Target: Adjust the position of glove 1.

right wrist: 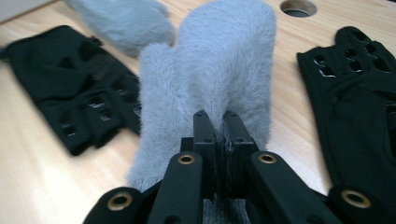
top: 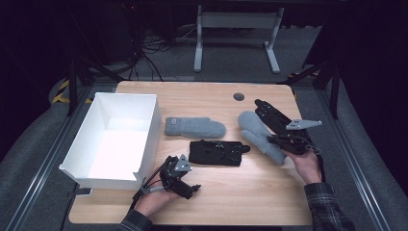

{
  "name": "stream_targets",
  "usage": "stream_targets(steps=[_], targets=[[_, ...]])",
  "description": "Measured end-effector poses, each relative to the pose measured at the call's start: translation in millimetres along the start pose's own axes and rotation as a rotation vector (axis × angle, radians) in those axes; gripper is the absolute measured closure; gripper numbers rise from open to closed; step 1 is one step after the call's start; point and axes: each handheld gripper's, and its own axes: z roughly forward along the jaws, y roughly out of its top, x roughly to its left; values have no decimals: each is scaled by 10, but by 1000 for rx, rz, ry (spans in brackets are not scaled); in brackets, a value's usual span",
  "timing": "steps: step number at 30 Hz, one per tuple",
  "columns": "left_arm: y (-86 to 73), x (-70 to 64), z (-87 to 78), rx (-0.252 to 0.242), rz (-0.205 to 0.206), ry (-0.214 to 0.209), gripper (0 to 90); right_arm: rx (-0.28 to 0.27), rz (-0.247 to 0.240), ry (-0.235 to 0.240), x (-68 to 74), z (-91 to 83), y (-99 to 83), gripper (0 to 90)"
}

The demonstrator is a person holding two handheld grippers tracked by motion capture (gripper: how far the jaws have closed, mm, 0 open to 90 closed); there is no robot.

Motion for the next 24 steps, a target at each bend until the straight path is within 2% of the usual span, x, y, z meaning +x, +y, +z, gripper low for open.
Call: stream_targets(steps=[5, 6, 7, 13, 24], targets=[[0, 0, 0, 0, 0, 0, 1, -7, -21, 21, 140, -108, -46, 872], [0, 0, 0, 0, 0, 0, 1, -9, -36, 37, 231, -159, -78, 872], [0, 0, 0, 0, 0, 1, 1, -9, -36, 37, 231, -159, -78, 872], [0, 0, 0, 0, 0, 0, 1, -11, -58, 75, 436, -295, -200, 872], [0, -1, 0, 0, 0, 1, 1, 14, -48, 94, 652, -521, -538, 871]])
